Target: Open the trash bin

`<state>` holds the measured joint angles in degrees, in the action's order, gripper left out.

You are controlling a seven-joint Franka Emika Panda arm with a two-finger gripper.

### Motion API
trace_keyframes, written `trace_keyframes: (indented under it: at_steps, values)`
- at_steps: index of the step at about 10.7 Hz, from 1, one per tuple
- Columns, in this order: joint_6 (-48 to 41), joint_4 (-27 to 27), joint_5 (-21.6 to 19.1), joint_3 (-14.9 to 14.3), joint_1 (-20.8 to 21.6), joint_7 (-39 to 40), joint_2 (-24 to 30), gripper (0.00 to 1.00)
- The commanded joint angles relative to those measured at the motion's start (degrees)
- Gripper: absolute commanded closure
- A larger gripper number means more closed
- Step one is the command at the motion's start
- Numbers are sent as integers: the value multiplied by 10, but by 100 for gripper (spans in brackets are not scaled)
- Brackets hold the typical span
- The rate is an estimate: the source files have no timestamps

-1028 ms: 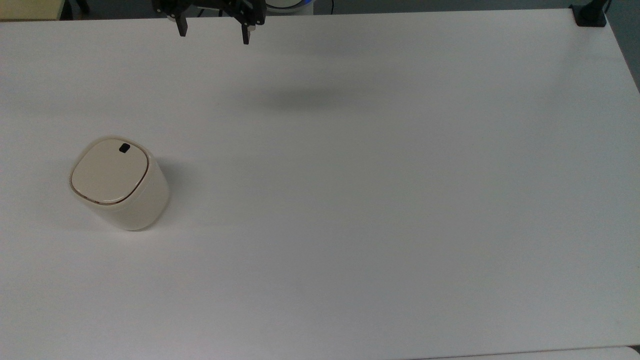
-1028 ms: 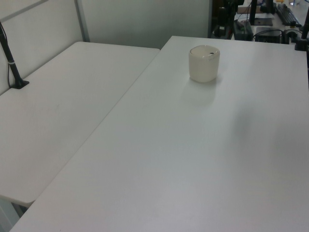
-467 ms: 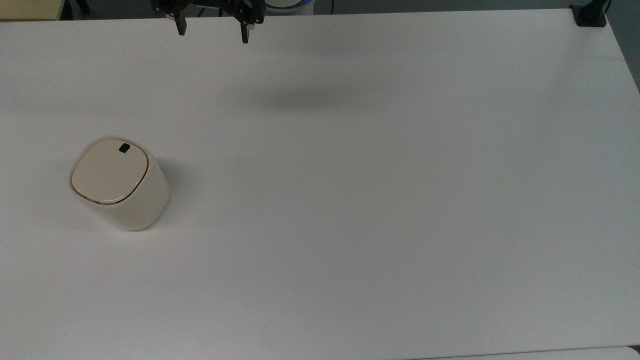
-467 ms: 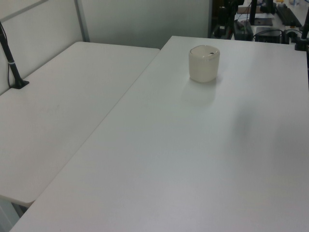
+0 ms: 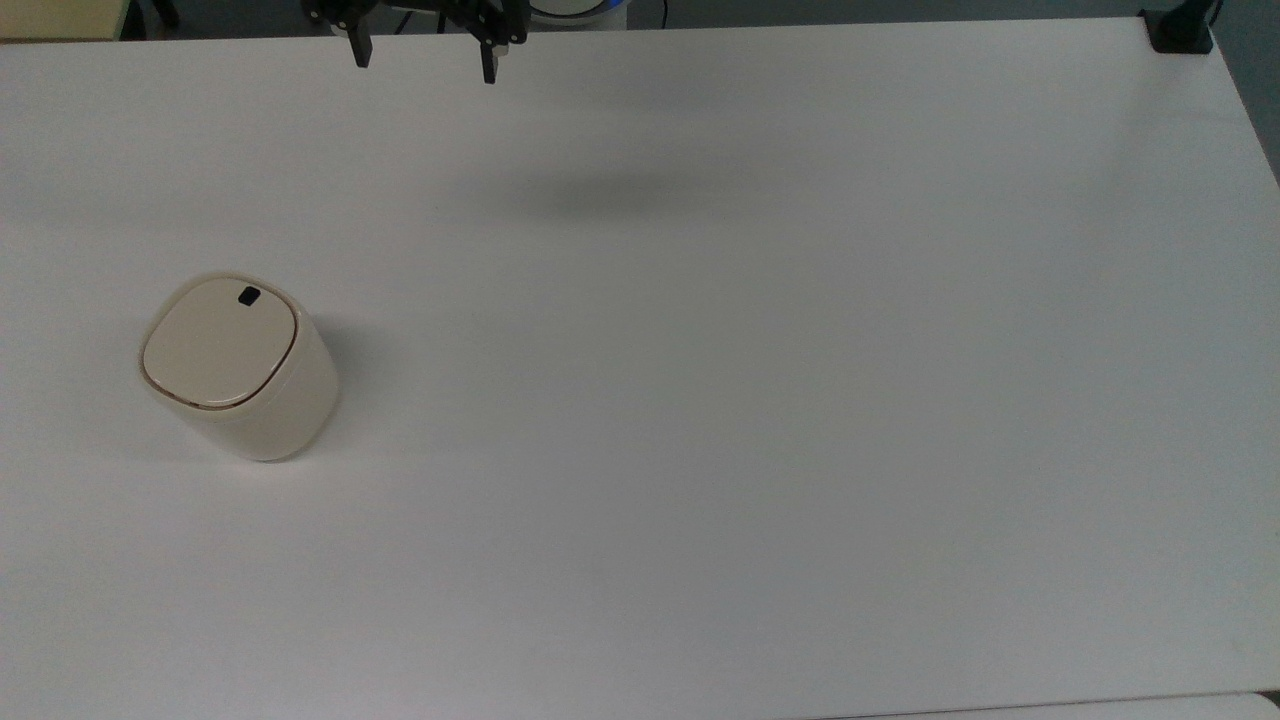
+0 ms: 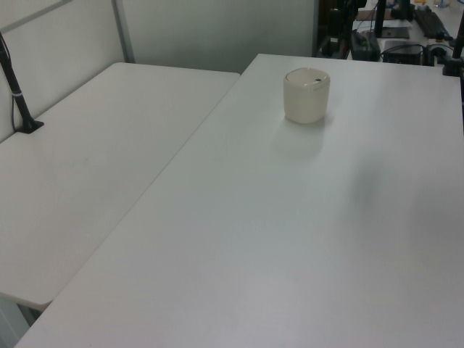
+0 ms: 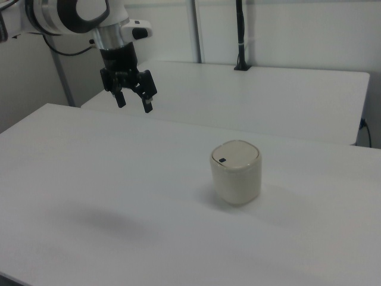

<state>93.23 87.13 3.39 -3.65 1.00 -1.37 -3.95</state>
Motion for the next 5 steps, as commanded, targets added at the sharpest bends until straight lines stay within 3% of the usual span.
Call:
trace_keyframes:
  at_steps: [1, 2, 3, 4, 5]
  values:
    - [10, 18, -4, -3, 0, 22, 14, 27]
    - [10, 18, -10, -4, -2, 60, 13, 70]
    - [10, 18, -12, -4, -8, 78, 13, 94]
    - [11, 17, -12, -3, -8, 78, 11, 100]
    - [12, 17, -11, -4, -9, 78, 10, 100]
